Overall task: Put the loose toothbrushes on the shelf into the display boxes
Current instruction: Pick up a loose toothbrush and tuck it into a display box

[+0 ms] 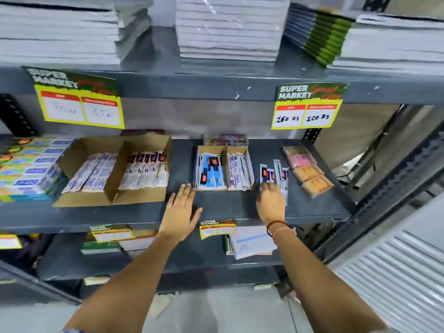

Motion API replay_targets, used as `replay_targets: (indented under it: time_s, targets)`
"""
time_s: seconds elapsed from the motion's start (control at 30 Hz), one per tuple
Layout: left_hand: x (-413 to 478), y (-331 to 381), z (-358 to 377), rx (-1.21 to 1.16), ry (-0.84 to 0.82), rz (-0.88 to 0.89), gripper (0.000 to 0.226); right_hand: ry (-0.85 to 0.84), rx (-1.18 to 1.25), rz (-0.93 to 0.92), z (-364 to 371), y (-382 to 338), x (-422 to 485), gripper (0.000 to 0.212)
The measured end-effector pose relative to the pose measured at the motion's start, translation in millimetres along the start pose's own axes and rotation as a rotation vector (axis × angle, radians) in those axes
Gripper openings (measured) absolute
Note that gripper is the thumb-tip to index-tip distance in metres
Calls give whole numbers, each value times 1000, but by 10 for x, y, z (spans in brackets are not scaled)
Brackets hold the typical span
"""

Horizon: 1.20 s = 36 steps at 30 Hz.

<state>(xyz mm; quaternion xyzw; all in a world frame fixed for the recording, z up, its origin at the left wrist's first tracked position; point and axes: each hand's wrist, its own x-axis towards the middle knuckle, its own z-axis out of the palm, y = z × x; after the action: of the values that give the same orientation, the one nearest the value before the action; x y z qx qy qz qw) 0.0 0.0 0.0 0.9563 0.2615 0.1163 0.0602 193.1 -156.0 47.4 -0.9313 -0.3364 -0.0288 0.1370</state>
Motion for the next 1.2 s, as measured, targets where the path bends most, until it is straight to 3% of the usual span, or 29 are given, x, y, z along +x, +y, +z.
replay_targets:
  time_s: [0.5, 0.77, 0.93, 1.07, 1.2]
  targets:
    - [-43, -137, 235, -60, -68, -113, 81, -126, 260, 459, -13, 82, 330, 33]
    - [-49, -145, 264, -61, -61, -111, 100, 25, 587, 680, -72, 238, 308, 29]
    - [-52, -139, 243, -55, -82, -120, 94, 129, 880, 692, -89, 209, 228, 19]
    - [-47, -148, 260, -55, -86, -119, 92, 217, 773, 506, -185, 21, 114, 20]
    - [-51, -153, 270, -54, -78, -116, 94, 193, 587, 345, -73, -139, 53, 17]
